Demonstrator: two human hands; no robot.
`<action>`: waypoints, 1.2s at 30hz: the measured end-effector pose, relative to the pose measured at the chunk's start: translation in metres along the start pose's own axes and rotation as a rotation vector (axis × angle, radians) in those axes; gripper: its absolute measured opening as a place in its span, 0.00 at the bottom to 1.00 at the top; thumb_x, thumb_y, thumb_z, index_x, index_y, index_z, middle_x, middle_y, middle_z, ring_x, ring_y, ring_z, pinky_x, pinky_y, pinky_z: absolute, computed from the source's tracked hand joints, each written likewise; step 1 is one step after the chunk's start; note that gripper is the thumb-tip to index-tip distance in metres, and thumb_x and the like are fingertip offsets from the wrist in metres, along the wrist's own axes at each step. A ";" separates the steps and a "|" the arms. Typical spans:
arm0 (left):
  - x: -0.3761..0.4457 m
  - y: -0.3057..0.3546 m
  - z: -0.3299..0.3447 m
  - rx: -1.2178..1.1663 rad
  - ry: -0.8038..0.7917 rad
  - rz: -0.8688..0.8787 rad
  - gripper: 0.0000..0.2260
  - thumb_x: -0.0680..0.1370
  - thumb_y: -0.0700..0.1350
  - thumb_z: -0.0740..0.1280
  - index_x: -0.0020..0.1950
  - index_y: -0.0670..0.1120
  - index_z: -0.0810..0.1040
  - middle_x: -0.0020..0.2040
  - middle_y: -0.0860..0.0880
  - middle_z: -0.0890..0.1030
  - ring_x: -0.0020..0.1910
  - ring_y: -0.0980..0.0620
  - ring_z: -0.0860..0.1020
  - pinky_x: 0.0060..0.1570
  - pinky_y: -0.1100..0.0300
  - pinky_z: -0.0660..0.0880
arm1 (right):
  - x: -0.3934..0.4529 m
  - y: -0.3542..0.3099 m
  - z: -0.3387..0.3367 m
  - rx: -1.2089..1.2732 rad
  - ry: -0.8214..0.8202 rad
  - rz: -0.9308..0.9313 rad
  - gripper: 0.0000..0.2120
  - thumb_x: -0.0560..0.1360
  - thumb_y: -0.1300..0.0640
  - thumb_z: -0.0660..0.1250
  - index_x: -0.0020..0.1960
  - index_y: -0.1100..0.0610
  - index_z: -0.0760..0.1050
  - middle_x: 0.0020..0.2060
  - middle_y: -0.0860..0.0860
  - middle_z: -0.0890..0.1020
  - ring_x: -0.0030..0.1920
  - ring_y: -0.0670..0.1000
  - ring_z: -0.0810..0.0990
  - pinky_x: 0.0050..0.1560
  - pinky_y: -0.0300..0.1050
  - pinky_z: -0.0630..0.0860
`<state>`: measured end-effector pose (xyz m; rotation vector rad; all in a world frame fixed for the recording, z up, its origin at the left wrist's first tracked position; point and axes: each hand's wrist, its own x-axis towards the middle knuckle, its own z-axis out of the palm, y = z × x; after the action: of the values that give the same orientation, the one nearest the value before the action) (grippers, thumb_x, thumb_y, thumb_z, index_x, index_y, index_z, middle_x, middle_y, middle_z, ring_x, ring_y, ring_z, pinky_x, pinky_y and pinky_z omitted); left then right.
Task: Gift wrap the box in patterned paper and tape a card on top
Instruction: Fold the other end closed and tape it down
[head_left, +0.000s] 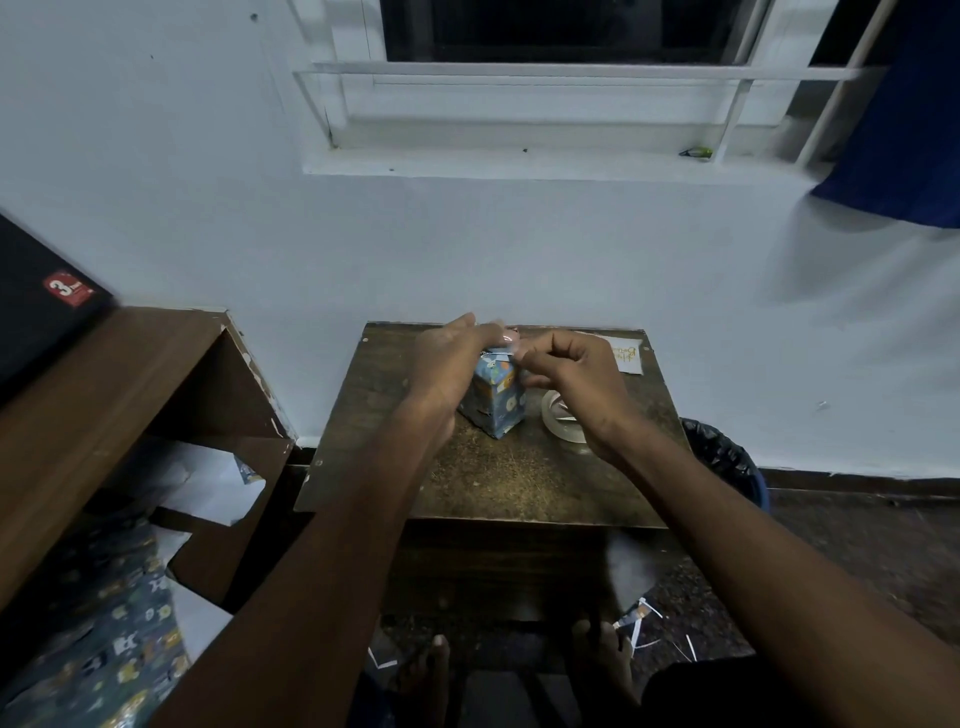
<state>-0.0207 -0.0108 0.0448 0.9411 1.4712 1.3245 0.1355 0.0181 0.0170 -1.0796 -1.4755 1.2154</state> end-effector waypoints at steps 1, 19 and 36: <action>0.002 -0.003 0.001 0.063 0.002 0.040 0.10 0.73 0.49 0.77 0.53 0.49 0.90 0.71 0.52 0.81 0.61 0.60 0.79 0.65 0.53 0.74 | 0.000 -0.001 0.000 0.016 -0.005 0.032 0.07 0.78 0.63 0.72 0.44 0.66 0.83 0.46 0.58 0.88 0.47 0.54 0.86 0.58 0.57 0.84; 0.016 -0.025 0.008 0.378 0.116 0.297 0.06 0.63 0.67 0.70 0.37 0.72 0.85 0.59 0.55 0.87 0.68 0.63 0.76 0.72 0.38 0.68 | 0.005 -0.003 0.005 0.073 0.064 0.316 0.10 0.73 0.62 0.72 0.47 0.71 0.81 0.41 0.57 0.82 0.44 0.54 0.79 0.48 0.52 0.83; 0.016 -0.027 0.010 0.425 0.220 0.340 0.03 0.74 0.53 0.77 0.40 0.60 0.88 0.51 0.59 0.88 0.69 0.62 0.77 0.60 0.56 0.51 | 0.000 -0.006 0.003 0.036 0.029 0.317 0.14 0.76 0.58 0.74 0.32 0.54 0.79 0.34 0.50 0.84 0.44 0.50 0.80 0.48 0.51 0.78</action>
<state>-0.0150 0.0032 0.0155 1.4042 1.8683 1.4160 0.1319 0.0168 0.0225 -1.3361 -1.2868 1.4312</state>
